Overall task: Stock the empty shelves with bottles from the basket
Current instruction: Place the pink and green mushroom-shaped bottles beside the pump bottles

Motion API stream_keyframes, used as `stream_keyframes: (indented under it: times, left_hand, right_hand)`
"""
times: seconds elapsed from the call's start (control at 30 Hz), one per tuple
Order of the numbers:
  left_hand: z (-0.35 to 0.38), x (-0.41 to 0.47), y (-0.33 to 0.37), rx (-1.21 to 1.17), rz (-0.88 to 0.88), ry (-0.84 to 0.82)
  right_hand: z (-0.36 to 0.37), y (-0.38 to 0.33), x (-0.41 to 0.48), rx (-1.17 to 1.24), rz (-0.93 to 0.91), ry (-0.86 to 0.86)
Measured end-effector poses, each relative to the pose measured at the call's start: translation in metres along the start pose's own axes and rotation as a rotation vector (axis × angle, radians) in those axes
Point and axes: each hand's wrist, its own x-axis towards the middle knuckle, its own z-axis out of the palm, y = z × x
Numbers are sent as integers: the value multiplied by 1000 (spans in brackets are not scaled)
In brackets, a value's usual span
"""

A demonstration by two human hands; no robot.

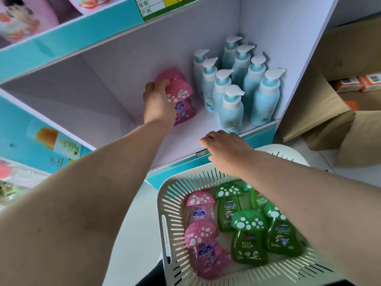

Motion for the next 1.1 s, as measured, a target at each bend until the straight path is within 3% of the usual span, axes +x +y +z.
stream_keyframes:
  times: [0.17,0.3,0.4,0.57,0.7,0.97,1.1]
  left_hand:
    - [-25,-57,-2,38,147,-175]
    - [-43,-110,-11,41,169,-474]
    - [-49,-139,-21,201,206,-681]
    - [-45,-168,-33,478,514,-897]
    - [-20,-168,-48,653,786,-881]
    - [14,-173,-61,739,612,-1064]
    - [26,-174,-62,745,576,-1092]
  right_hand:
    - [-10,-1,-24,-75,6,-54]
    - [-1,-19,-57,-105,-14,-164]
    - [19,-37,-78,-11,-7,-242]
    - [73,-71,-77,129,9,-375]
    - [115,-91,-68,155,-26,-433]
    - [151,-93,-71,-3,5,-537]
    - [136,-77,-90,209,94,-566]
